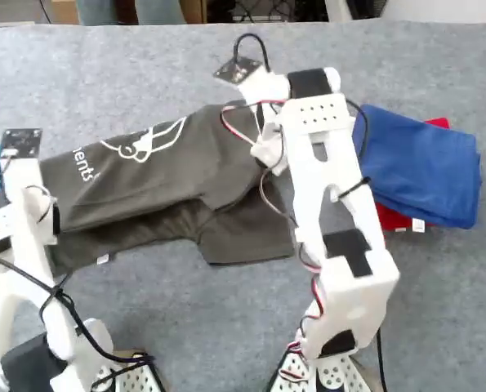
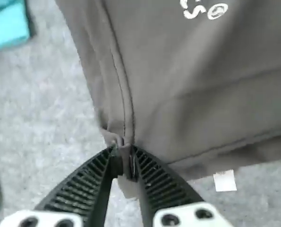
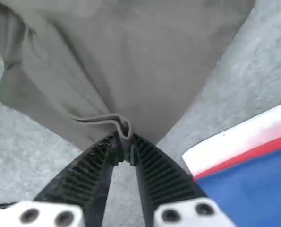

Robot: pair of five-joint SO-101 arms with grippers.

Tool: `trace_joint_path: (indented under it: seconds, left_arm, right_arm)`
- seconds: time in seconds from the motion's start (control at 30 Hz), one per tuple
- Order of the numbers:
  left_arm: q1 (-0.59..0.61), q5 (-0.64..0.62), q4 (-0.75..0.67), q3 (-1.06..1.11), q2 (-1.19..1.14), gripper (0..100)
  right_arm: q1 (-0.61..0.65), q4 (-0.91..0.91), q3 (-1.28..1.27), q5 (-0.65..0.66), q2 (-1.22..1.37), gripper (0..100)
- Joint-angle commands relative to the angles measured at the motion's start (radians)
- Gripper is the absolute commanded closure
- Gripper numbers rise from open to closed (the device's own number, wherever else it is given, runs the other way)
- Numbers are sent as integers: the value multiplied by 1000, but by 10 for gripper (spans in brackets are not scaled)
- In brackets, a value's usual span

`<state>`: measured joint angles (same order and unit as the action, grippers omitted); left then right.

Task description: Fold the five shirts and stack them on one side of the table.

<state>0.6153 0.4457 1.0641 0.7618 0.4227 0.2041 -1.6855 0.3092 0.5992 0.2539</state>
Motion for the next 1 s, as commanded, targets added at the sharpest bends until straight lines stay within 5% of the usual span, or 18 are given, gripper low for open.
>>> trace_joint_path:
  seconds: [0.0, 0.33, 0.83, 0.97]
  left_arm:
    - [24, 20, -9, 19, 43, 971]
    - [154, 192, -8, 47, 41, 971]
    - [56, 210, 38, 134, 41, 971]
    - [67, 330, 49, 179, 43, 971]
  right_arm:
    - [-9, 74, -162, 26, -153, 985]
    - [12, 232, -567, 26, -390, 985]
    - [-51, 331, -733, 25, -429, 985]
    - [-49, 336, -733, 25, -429, 985]
